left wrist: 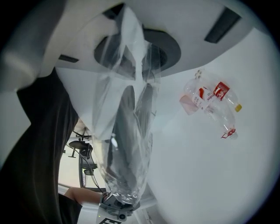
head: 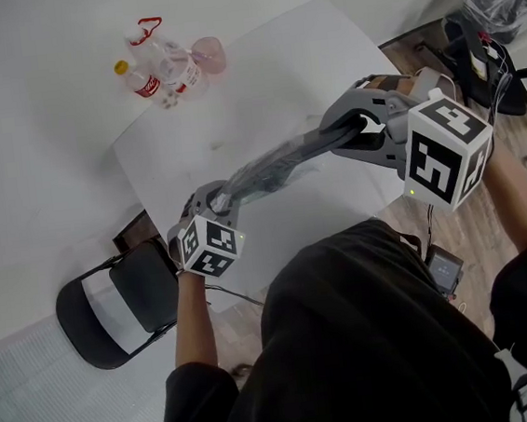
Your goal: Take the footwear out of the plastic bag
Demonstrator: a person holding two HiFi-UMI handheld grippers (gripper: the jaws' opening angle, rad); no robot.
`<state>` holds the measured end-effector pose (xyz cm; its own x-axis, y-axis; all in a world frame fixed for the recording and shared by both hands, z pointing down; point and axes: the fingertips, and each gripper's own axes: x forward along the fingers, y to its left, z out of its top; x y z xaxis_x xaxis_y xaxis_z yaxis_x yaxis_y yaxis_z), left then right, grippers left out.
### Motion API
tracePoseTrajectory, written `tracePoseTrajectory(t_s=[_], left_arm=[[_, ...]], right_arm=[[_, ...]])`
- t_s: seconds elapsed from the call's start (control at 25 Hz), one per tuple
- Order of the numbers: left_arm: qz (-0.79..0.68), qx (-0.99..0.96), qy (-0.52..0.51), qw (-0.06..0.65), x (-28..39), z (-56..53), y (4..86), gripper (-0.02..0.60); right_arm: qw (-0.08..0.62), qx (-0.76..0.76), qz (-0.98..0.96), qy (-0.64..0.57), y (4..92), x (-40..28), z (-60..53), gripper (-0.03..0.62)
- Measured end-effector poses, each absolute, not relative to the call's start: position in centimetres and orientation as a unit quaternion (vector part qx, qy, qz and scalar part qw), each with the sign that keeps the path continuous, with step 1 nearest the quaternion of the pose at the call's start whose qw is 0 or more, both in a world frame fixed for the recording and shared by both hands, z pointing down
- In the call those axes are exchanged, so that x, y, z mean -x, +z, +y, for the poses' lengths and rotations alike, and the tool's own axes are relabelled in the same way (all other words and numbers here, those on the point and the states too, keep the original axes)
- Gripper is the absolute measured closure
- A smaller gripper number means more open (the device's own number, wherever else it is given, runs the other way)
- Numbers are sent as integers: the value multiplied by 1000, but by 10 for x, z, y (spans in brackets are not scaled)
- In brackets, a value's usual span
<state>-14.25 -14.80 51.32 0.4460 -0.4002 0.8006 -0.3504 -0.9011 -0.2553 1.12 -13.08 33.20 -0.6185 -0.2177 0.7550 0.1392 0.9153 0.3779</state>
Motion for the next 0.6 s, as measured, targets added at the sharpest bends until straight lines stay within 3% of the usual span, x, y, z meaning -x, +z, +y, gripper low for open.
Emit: tracePoseTrajectory(t_s=[0.2, 0.6], left_arm=[[240, 849, -471, 16, 151, -153, 512, 545], [248, 845, -474, -1, 165, -152, 517, 558]], right_arm=[[430, -30, -879, -202, 327, -17, -136, 517], [420, -32, -885, -199, 316, -24, -138, 517]])
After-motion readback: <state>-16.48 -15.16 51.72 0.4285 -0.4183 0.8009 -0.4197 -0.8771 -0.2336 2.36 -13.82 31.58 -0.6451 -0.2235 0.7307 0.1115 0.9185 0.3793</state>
